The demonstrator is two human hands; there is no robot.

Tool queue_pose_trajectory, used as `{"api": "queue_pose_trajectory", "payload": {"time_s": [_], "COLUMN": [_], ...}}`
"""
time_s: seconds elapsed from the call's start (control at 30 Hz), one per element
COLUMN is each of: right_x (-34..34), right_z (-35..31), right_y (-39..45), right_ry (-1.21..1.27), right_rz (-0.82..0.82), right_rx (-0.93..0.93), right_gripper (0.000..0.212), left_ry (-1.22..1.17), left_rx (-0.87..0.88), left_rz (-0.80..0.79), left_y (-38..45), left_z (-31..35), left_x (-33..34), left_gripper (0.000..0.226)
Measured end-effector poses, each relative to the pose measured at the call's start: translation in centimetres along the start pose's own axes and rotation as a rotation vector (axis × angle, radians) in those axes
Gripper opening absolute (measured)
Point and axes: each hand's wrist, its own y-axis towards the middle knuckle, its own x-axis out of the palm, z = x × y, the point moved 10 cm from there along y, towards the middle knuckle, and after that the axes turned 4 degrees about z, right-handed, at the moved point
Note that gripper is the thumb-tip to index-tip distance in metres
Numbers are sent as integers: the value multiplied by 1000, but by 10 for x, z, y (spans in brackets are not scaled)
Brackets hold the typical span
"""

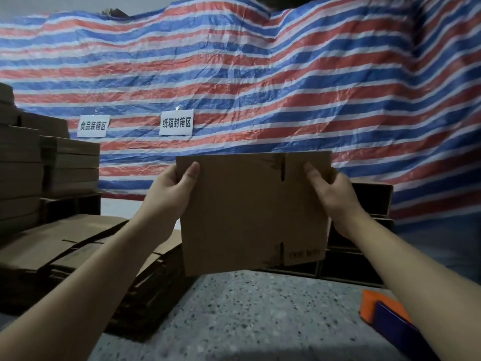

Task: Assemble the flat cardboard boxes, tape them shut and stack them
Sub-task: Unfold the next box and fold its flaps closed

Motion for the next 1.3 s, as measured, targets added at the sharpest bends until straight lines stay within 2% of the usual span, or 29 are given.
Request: {"api": "queue_pose_trajectory", "payload": {"time_s": [0.07,0.23,0.37,0.47,0.7,0.9,1.1,1.2,1.3], "right_x": [-18,-69,-88,-96,-112,-115,-115,-112,-108], "right_z": [-4,1,-1,10,83,126,128,124,124], "right_y": [-6,-20,-24,-32,-75,-89,-88,-90,-90], "right_ry": [43,-67,-25,-30,-97,-113,-85,-84,-67], "right_rz": [70,226,179,166,338,380,369,371,348], "right_rx": [45,192,202,262,385,439,439,420,417], "right_gripper": [46,57,47,52,53,51,40,37,35], "left_ry": [-32,-116,-159,-194,-221,-236,-158,-208,-264], "left_rx": [-16,-82,-137,-182,-287,-390,-300,-445,-587], "left_rz": [6,-39,-108,-131,-144,-169,-218,-157,-180], "left_y": [4,4,-3,-9,-38,-56,-49,-49,-52], "left_z": [0,-8,-25,-43,-112,-160,-155,-166,-173], "left_x": [16,53,76,87,100,112,112,108,111], "left_gripper": [25,27,30,26,25,28,37,36,62]}}
